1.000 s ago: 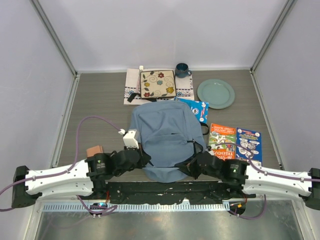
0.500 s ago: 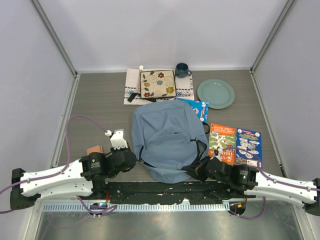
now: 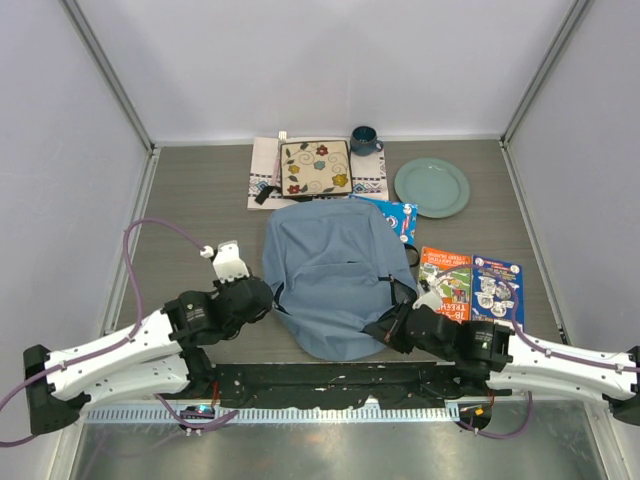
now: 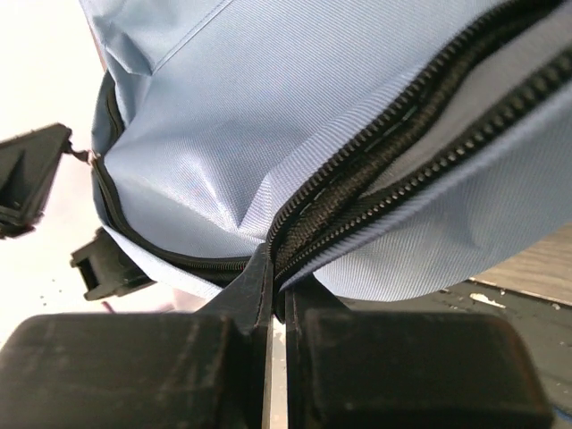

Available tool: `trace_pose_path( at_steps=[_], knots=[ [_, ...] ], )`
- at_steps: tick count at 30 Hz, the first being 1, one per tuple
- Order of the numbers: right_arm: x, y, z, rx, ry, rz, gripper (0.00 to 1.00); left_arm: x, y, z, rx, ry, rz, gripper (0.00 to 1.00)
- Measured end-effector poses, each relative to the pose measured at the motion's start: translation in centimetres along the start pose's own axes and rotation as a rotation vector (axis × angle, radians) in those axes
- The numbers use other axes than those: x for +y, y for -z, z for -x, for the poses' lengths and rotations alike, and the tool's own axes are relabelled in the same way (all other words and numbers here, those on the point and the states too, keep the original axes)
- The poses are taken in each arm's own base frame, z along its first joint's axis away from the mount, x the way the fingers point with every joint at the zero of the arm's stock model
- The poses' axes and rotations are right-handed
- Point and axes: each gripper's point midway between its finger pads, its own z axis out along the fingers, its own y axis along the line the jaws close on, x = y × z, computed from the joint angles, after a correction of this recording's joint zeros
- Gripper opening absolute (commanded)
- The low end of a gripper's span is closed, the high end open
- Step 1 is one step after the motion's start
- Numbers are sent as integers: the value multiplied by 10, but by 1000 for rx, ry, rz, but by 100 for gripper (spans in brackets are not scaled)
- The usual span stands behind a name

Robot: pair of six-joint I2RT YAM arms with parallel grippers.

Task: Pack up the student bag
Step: Unzip the student bag at the center of the board.

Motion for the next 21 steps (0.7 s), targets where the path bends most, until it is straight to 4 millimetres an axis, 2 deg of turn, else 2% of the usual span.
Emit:
trace_pose_path(
  at_steps=[6,11,12,13,16,19,21],
  knots=[
    [2,-1,3,-17,153,11,1,1,-13,16,-33,-4,21,0],
    [5,1,8,-43,217,35,1,-8,-27,30,-35,11,-7,0],
    [4,1,9,-46,223,35,8,-9,-30,30,-28,1,-10,0],
    [4,1,10,-52,234,34,27,-11,-32,30,-22,-10,-13,0],
    [0,4,14,-66,266,18,50,-14,-35,27,-1,-52,-32,0],
    [4,17,23,-85,336,-9,62,-16,-30,33,-14,-49,-70,0],
    [23,29,29,-101,384,21,66,-16,-23,38,-34,-35,-108,0]
  ],
)
